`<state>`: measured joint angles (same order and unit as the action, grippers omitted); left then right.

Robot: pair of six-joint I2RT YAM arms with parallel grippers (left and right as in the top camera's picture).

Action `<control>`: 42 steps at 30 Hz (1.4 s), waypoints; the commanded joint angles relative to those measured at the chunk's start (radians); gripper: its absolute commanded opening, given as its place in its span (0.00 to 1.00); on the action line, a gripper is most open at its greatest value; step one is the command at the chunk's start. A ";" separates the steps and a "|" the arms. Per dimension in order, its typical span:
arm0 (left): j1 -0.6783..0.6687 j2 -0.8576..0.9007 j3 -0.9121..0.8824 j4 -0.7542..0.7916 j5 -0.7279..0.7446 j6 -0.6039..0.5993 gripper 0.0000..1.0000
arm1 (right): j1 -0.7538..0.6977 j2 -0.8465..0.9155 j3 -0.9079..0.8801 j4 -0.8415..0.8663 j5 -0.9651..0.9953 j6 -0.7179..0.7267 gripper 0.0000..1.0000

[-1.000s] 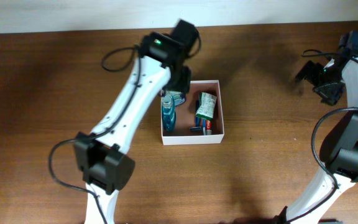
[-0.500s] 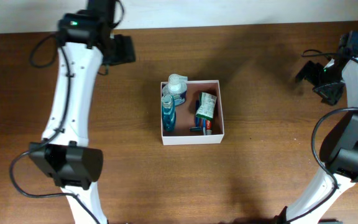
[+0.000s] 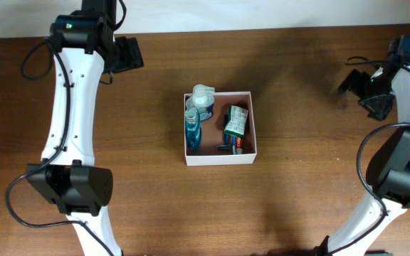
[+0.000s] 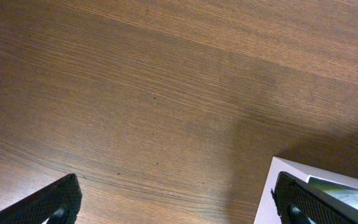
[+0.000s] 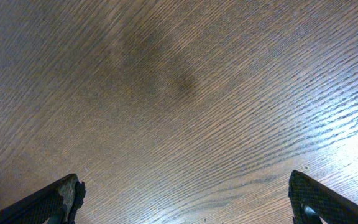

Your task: Pack container

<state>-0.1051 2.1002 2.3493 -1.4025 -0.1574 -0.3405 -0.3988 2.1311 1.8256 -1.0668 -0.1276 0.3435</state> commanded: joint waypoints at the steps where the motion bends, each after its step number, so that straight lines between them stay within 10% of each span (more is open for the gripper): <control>1: 0.003 -0.018 0.011 0.003 0.003 -0.013 0.99 | -0.001 0.002 -0.006 0.002 0.009 0.001 0.98; 27: 0.003 -0.018 0.011 0.003 0.003 -0.013 0.99 | -0.002 0.002 -0.006 0.045 0.047 -0.006 0.98; 37: 0.003 -0.018 0.011 0.003 0.003 -0.013 0.99 | 0.021 0.002 -0.006 0.812 -0.245 -0.028 0.98; 42: 0.003 -0.018 0.011 0.003 0.003 -0.013 0.99 | 0.080 -0.005 -0.006 1.252 -0.255 -0.277 0.98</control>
<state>-0.1051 2.1002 2.3493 -1.4025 -0.1570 -0.3405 -0.3664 2.1330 1.8111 0.1070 -0.3267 0.2398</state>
